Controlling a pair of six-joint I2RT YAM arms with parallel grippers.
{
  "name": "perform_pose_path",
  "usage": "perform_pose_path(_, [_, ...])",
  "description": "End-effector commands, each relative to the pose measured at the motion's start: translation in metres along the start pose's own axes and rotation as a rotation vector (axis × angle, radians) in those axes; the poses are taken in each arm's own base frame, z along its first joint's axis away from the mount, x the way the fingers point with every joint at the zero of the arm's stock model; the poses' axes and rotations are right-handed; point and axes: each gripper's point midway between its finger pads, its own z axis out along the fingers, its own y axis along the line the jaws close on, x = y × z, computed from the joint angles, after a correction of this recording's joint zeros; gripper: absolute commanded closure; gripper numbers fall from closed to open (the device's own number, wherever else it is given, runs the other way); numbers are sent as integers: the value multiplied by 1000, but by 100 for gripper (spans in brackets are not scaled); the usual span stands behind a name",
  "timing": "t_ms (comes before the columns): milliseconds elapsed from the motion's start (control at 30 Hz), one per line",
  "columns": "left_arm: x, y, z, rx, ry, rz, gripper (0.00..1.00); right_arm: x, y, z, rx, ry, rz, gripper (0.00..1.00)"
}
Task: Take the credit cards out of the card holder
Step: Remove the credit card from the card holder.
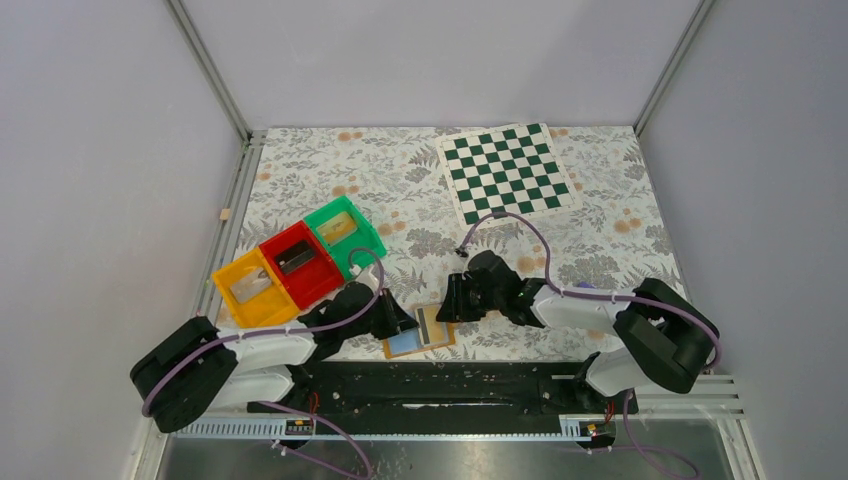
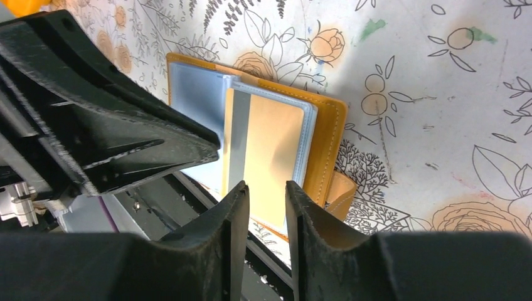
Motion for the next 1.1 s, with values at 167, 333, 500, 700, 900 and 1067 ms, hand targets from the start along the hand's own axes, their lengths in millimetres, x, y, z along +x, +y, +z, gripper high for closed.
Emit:
perform_pose_path(167, [-18,-13,-15,-17,-70,27,90,-3,-2,10,20,0,-17,69])
perform_pose_path(333, [-14,-2,-18,-43,-69,23,90,0,-10,11,50,5,-16,69])
perform_pose_path(500, [-11,0,-17,-31,-65,19,90,4,-14,16,56,27,-14,69])
perform_pose_path(700, [-16,-19,-17,53,-81,25,87,9,-21,19,73,36,-7,78])
perform_pose_path(900, [-16,-21,-11,63,-79,28,86,11,-19,21,56,42,2,79])
perform_pose_path(1067, [-11,-17,-3,61,-53,20,81,12,-18,21,50,44,4,80])
